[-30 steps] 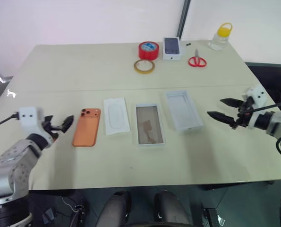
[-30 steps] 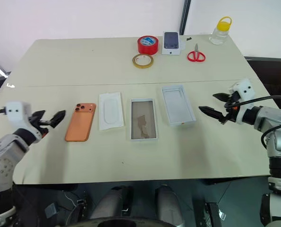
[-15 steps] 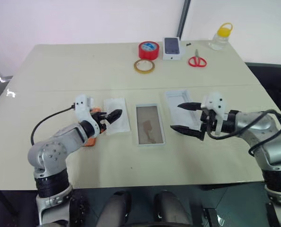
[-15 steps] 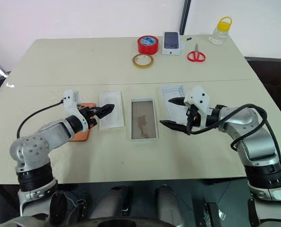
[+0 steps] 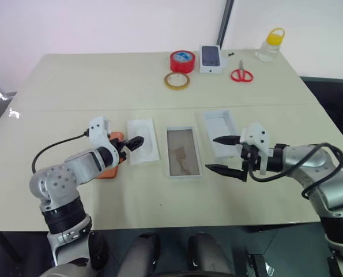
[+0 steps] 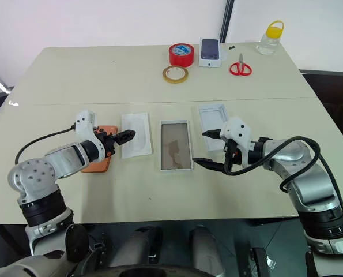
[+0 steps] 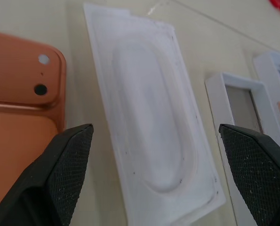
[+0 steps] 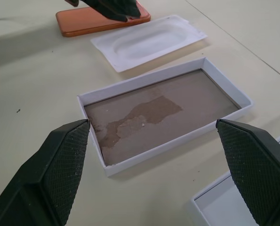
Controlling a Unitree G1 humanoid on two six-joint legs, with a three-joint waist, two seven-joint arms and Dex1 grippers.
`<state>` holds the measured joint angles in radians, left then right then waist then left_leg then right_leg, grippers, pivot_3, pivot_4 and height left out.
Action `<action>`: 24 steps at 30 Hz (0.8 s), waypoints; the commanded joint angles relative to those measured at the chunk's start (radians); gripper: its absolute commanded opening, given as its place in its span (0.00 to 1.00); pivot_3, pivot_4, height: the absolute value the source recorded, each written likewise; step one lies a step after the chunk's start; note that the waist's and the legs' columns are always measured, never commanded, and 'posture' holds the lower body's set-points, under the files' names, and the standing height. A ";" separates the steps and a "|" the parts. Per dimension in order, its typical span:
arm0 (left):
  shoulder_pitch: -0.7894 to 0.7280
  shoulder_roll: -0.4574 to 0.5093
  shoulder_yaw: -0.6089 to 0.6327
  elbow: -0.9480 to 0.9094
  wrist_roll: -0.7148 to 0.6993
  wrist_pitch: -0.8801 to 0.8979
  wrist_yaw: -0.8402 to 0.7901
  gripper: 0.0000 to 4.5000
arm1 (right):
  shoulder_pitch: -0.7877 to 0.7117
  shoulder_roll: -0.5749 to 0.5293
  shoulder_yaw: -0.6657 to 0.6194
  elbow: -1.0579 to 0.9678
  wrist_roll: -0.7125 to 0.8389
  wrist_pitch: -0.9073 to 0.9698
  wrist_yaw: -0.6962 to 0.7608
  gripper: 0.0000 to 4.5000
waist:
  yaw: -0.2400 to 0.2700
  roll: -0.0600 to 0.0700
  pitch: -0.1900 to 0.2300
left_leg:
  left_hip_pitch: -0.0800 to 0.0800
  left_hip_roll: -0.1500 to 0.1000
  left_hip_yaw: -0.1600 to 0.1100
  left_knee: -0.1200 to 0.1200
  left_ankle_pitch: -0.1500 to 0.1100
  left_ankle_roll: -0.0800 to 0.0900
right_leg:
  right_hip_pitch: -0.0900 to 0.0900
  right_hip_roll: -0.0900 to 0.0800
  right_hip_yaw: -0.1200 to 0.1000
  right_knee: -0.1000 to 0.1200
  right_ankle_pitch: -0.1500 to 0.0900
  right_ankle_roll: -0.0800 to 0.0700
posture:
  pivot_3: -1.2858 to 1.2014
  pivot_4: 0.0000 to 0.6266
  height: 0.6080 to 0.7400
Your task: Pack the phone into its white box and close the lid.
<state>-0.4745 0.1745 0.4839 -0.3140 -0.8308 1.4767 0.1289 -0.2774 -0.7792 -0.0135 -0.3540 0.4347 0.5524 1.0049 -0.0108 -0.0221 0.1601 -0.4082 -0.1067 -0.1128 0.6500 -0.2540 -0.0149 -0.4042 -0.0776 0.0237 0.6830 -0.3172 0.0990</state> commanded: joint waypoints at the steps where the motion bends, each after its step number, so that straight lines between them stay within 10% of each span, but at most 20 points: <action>1: -0.029 -0.008 0.005 0.017 0.033 0.046 0.017 1.00 | 0.007 -0.012 -0.021 -0.040 0.011 -0.014 -0.004 0.99 | 0.001 0.000 0.000 | 0.000 0.000 0.000 0.000 0.000 0.000 | 0.000 0.000 0.000 0.000 0.000 0.000 | 0.52 0.24 1.00; 10: -0.060 -0.073 0.010 0.073 0.076 0.056 -0.009 1.00 | 0.011 -0.008 -0.017 -0.057 0.013 -0.012 -0.017 0.99 | 0.006 0.000 0.000 | 0.000 0.000 0.000 0.000 0.000 0.000 | 0.001 0.000 0.000 0.000 0.000 0.000 | 0.52 0.24 1.00; 14: -0.077 -0.100 0.075 0.089 0.088 0.057 -0.002 0.72 | 0.019 -0.007 -0.018 -0.065 0.012 -0.014 -0.023 1.00 | 0.018 0.000 0.000 | 0.000 -0.001 0.000 0.000 0.000 0.000 | 0.001 0.000 0.000 0.000 0.000 0.000 | 0.52 0.24 1.00; 20: -0.082 -0.101 0.100 0.084 0.106 0.063 -0.018 0.04 | 0.019 -0.001 -0.010 -0.075 0.013 -0.013 -0.033 1.00 | 0.023 -0.001 0.000 | 0.000 -0.001 0.000 0.000 0.000 0.000 | 0.001 0.000 0.000 -0.001 0.000 0.000 | 0.52 0.24 1.00; 24: -0.093 -0.097 0.125 0.075 0.101 0.048 -0.038 0.02 | 0.017 0.000 -0.004 -0.073 0.011 -0.014 -0.033 1.00 | 0.022 -0.001 0.000 | 0.000 0.000 0.000 0.000 0.000 0.000 | 0.000 0.000 0.000 -0.001 0.000 0.000 | 0.52 0.24 1.00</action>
<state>-0.5509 0.0677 0.5916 -0.2115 -0.7274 1.5407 0.1066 -0.2540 -0.7790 -0.0127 -0.3913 0.4358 0.5526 0.9727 0.0108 -0.0230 0.1603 -0.4084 -0.1071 -0.1125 0.6504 -0.2540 -0.0151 -0.4038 -0.0780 0.0238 0.6823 -0.3172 0.0991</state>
